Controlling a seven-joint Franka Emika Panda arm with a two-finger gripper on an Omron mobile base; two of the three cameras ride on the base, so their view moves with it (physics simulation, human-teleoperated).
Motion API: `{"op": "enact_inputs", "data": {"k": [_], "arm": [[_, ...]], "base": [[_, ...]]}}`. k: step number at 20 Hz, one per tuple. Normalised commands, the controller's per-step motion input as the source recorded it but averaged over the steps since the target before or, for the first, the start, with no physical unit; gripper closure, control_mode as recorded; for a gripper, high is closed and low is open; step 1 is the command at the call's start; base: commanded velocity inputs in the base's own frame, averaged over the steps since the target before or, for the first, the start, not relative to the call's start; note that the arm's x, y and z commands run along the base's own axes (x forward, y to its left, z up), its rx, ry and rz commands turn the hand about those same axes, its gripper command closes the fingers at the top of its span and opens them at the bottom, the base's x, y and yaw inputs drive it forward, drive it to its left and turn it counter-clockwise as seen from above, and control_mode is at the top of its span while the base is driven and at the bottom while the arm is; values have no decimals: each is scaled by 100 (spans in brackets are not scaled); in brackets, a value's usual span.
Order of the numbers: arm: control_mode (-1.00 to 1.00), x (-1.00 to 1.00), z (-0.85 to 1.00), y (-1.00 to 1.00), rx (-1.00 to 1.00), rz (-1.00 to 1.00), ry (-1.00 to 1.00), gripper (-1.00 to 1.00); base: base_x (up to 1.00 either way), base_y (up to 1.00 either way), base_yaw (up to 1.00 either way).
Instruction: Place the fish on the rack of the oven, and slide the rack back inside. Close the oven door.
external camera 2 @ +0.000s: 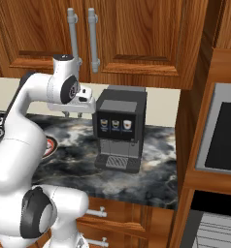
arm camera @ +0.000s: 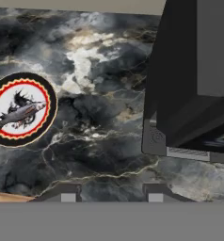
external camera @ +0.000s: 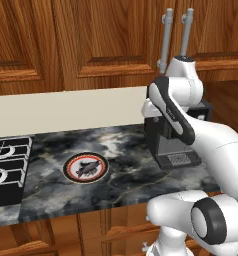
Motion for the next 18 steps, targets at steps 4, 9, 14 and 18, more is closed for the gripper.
{"op": "enact_inputs", "data": {"k": [4, 9, 14, 18], "arm": [[-100, -3, 0, 22, -4, 0, 0, -100], [-100, -17, -17, 64, -12, -9, 0, -100], [-100, -31, -18, 64, -2, -35, -1, -100], [-100, -20, -32, 64, 1, -57, 0, -100]], "base": [[0, 0, 0], [0, 0, 0], [0, 0, 0], [0, 0, 0]]}}
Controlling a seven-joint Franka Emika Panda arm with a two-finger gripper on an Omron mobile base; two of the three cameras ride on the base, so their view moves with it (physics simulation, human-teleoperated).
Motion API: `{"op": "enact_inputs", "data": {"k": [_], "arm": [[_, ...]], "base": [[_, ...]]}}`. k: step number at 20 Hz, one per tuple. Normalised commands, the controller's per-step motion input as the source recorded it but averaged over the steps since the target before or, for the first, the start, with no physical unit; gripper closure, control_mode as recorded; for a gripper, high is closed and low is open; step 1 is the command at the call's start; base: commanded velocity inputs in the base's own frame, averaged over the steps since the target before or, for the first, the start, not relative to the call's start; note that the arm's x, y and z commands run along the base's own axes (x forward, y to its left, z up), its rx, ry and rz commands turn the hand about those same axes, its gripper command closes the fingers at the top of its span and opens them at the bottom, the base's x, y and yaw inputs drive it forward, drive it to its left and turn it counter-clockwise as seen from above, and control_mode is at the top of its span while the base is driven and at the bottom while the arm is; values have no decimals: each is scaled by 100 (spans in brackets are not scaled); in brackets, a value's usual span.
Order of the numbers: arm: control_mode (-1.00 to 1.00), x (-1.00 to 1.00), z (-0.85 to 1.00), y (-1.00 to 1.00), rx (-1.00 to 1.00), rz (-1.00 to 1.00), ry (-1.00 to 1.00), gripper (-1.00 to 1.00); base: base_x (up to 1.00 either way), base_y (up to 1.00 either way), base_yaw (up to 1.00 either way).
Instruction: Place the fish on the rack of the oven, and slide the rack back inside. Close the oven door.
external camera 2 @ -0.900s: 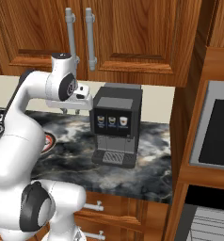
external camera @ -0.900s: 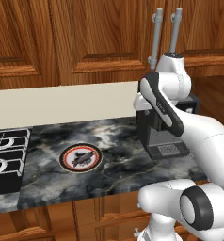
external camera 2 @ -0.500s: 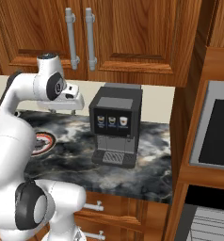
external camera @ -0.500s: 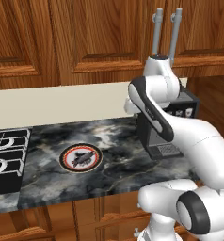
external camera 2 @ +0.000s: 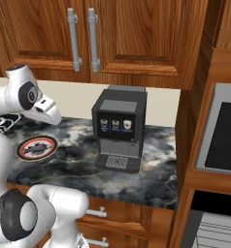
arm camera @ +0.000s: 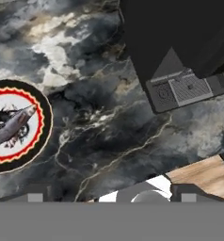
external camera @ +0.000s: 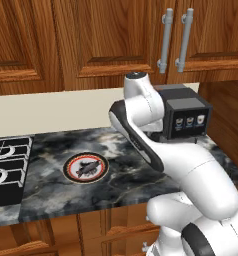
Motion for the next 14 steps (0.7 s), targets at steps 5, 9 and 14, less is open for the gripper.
{"op": "enact_inputs", "data": {"k": [5, 9, 14], "arm": [[-100, -22, -45, 58, 9, -55, 3, -100], [-100, -16, -59, 58, 13, -45, 5, -100], [-100, 2, -51, 41, 15, -28, 4, -100]], "base": [[0, 0, 0], [0, 0, 0], [0, 0, 0]]}}
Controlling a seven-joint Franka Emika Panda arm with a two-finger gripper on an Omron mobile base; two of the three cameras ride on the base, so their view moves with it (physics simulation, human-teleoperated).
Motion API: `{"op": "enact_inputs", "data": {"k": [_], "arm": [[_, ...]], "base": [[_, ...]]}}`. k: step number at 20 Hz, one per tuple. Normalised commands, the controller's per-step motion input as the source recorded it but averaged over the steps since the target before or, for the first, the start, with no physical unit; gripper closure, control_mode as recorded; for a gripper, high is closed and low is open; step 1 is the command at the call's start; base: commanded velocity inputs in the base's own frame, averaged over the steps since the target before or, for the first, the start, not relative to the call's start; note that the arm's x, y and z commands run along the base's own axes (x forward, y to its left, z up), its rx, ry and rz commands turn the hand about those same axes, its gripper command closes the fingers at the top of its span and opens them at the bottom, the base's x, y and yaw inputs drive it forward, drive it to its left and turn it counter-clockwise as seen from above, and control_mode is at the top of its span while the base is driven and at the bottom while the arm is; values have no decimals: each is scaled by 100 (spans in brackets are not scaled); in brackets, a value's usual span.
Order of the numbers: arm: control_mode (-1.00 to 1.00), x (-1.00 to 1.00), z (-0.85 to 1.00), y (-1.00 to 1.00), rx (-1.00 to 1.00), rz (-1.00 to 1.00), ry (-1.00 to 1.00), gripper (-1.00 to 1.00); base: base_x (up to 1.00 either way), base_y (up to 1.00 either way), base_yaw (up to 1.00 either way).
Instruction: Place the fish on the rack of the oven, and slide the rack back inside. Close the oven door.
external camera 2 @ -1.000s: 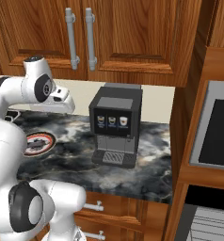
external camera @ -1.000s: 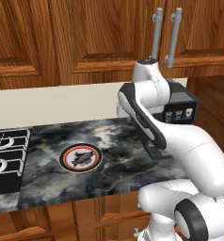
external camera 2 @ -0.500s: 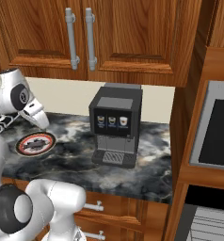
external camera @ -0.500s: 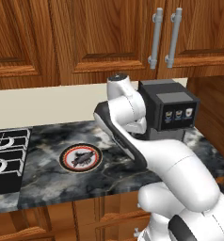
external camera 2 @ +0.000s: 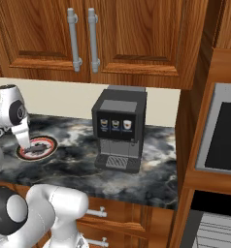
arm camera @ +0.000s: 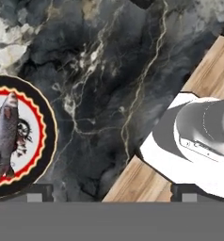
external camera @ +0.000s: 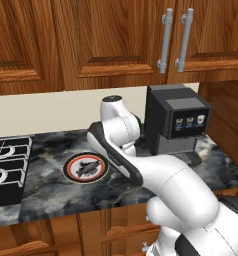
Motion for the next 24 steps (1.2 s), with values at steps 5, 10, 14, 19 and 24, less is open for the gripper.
{"op": "enact_inputs", "data": {"k": [5, 10, 14, 19, 24], "arm": [[-100, 28, -11, 3, 3, -1, 1, -100], [-100, 29, -7, 1, 0, 0, 2, -100], [-100, 47, -28, 13, 0, -1, 12, -100], [-100, 43, -50, 13, 0, -3, 13, -100], [-100, 46, -44, 20, 0, -3, 13, -100]], "base": [[0, 0, 0], [0, 0, 0], [0, 0, 0], [0, 0, 0], [0, 0, 0]]}}
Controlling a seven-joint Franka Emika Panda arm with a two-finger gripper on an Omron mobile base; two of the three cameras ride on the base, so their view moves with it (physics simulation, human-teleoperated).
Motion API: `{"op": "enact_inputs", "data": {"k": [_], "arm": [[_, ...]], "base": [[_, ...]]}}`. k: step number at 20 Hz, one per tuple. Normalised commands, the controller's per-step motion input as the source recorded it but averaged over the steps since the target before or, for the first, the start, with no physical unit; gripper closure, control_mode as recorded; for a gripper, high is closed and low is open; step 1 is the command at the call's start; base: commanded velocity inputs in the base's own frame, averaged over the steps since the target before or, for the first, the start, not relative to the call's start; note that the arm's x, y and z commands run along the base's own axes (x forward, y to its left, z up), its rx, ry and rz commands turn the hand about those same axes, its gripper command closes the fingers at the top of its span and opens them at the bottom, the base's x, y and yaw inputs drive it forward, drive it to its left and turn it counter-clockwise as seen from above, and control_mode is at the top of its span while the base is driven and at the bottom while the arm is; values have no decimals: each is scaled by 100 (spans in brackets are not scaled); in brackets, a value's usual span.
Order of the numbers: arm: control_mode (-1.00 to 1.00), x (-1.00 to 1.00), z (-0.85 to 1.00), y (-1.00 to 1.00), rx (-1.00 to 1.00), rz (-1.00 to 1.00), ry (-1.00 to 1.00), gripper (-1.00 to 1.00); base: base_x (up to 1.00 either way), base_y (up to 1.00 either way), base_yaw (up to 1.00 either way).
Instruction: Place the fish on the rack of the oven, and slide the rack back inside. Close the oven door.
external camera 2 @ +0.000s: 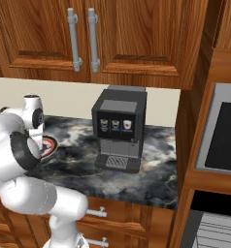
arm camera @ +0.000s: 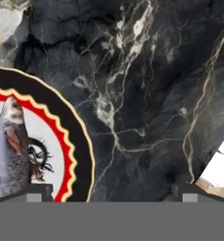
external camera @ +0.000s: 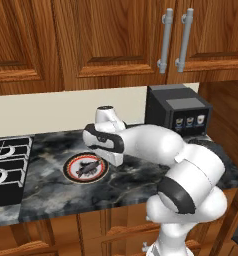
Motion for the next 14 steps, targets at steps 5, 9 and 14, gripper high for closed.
{"op": "enact_inputs", "data": {"k": [5, 9, 14], "arm": [[-100, 49, -35, 28, 0, -3, 11, -100], [-100, 56, -29, 33, 0, -4, 12, -100], [-100, 49, -29, 37, -2, -4, 6, -100]], "base": [[0, 0, 0], [0, 0, 0], [0, 0, 0]]}}
